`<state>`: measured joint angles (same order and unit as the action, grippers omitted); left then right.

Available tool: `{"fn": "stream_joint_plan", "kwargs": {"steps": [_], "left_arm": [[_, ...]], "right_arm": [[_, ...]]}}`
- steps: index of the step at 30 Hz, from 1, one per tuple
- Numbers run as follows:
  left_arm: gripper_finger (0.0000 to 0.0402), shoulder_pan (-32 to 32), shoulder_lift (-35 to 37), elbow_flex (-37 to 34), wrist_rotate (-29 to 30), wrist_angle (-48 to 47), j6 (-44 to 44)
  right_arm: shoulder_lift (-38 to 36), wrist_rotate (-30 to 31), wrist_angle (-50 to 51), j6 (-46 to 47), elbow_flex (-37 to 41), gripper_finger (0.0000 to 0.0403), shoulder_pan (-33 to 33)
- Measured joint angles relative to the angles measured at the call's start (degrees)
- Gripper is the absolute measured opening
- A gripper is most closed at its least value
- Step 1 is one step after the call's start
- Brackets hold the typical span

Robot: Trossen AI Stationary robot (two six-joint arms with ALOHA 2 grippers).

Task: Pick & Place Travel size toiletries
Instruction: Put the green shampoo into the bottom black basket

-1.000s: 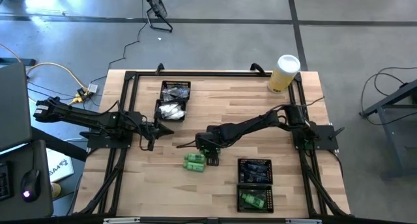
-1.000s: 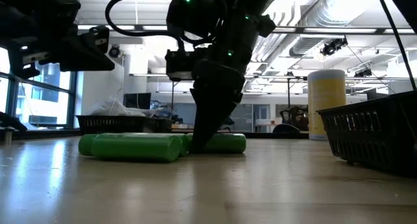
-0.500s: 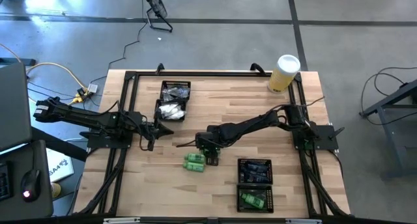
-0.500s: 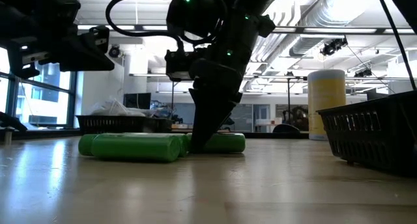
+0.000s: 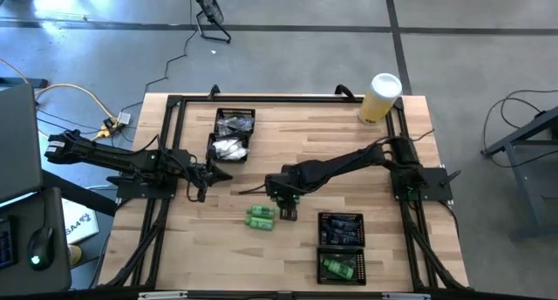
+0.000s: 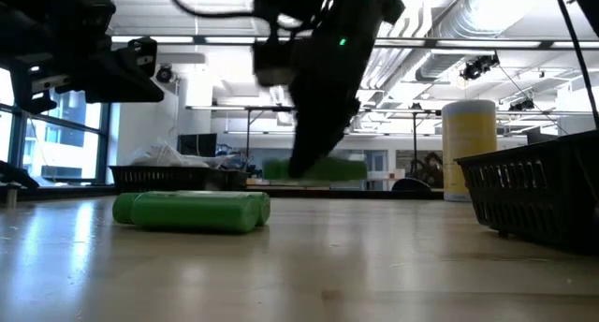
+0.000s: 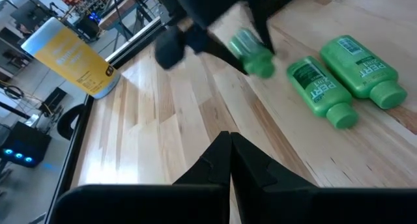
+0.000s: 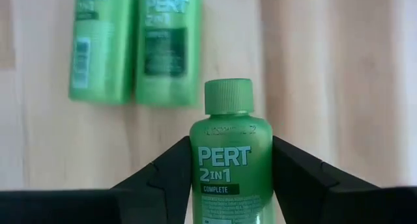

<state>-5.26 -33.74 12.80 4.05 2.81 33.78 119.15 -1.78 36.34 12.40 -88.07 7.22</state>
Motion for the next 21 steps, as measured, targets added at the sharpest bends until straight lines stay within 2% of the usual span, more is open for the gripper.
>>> {"fn": "stream_joint_plan", "kwargs": {"steps": [10,18,21], "left_arm": [[0.0000,0.00,-0.02,0.00,0.03,0.04,-0.02],[0.0000,0.00,-0.04,0.00,0.20,0.12,-0.15],[0.0000,0.00,-0.04,0.00,0.20,0.39,-0.20]], "right_arm": [[-10.18,-0.09,9.28,6.38,-0.07,0.0171,0.87],[-15.28,1.14,13.40,15.35,-0.15,0.0171,6.33],[-15.52,3.44,14.96,19.29,-0.15,0.0171,8.72]]}}
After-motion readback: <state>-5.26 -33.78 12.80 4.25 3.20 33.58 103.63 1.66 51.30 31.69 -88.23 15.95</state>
